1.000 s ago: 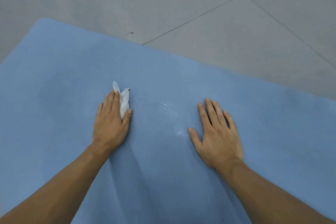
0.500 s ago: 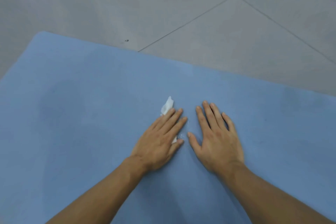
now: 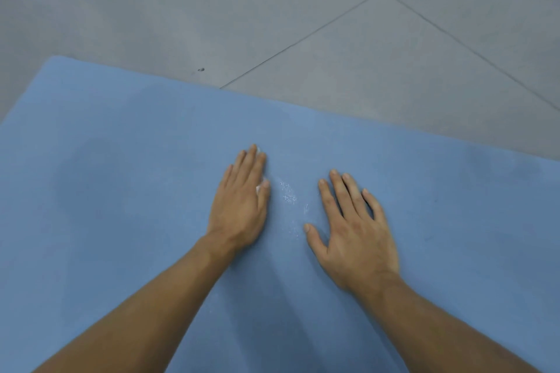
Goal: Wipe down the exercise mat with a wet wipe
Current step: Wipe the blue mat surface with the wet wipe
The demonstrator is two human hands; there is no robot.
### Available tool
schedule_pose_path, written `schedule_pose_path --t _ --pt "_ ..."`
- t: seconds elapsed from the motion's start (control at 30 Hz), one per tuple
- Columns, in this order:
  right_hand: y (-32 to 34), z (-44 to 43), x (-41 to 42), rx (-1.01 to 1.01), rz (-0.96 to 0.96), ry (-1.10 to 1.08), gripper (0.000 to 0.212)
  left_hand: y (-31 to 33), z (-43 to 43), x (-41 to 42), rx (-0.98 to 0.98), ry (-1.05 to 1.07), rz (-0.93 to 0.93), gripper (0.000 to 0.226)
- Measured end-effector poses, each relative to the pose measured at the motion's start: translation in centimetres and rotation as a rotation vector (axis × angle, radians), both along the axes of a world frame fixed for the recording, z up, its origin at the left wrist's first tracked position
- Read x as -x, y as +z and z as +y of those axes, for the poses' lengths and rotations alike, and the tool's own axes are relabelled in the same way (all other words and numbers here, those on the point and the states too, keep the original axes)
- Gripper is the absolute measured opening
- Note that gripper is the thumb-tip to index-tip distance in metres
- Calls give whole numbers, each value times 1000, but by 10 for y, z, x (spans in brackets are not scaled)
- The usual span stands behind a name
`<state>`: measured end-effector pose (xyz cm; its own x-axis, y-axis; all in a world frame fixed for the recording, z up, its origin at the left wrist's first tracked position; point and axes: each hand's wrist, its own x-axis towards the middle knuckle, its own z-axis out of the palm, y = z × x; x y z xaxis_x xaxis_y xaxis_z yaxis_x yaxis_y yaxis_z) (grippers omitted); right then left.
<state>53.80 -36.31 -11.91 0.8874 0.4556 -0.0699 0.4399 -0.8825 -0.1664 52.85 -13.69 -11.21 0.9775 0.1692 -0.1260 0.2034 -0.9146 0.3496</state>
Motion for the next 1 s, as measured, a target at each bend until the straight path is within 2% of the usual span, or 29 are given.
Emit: schedule_pose_path --t 0.13,0.23,0.43,0.57,0.73,0.8,0.9,1.0 --pt "-1 -1 0 3 14 5 81 8 -50 21 91 -383 -7 61" --pt "-3 -1 0 10 39 -12 90 9 -61 31 144 -459 50 61" --pt "-2 1 -1 -42 24 -43 89 5 -21 -2 -201 -621 72 59" --pt "-2 0 0 -30 29 -42 88 2 14 -34 -289 -490 46 58" --pt "0 1 -1 -20 34 -40 89 0 44 -77 -254 18 43 59" --pt "-1 1 -1 -22 33 -44 89 0 38 -84 -190 131 45 59" --pt "0 1 -1 -34 30 -48 88 0 12 -73 -75 42 28 58" --pt "-1 1 -1 -43 31 -50 88 4 -12 -41 -36 -158 51 59"
